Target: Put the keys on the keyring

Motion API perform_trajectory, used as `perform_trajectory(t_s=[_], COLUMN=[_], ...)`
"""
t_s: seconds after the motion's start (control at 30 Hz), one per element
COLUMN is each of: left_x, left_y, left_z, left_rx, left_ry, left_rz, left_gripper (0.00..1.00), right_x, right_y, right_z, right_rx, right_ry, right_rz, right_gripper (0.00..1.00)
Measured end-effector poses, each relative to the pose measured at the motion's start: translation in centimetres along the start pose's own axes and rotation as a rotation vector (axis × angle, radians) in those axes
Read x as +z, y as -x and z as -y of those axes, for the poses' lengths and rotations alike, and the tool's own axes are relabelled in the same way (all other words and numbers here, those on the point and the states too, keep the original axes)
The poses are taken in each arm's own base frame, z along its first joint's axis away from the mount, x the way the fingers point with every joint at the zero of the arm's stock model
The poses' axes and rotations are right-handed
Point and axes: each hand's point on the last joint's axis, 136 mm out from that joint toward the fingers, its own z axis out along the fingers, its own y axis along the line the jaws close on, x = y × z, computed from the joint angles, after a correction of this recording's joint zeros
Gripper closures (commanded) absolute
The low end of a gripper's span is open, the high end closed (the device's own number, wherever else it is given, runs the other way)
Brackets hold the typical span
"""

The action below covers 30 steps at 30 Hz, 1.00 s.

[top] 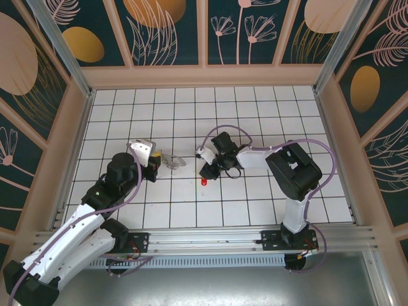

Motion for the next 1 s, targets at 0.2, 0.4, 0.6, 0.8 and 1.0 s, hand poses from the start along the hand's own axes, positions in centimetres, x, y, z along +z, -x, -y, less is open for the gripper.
perform_trajectory(t_s=[0.2,0.4,0.6,0.8,1.0], left_x=[0.0,0.0,0.0,0.0,-0.1], left_y=[0.0,0.0,0.0,0.0,0.0], left_z=[0.0,0.1,0.3,0.3,0.3], left_rx=[0.0,0.0,0.0,0.0,0.0], left_ry=[-0.001,-0.008,-0.015,-0.015,-0.015], left_rz=[0.0,-0.001,-0.002,-0.002,0.001], left_gripper=[1.0,1.0,1.0,1.0,1.0], right_x=[0.0,-0.1,-0.5,-0.7,-0.6], right_y=[-0.2,-0.1,0.1,-0.4,-0.8], right_z=[0.0,-0.3,-0.9,-1.3,-1.4], right_rx=[0.001,0.003,0.004,0.022,0.035], right_ry=[0.001,0.018,0.038,0.053,0.055], right_rz=[-0.006,-0.005,0.006,0.001,-0.008], right_gripper=[0.89,0.92,0.89,0.88,0.87])
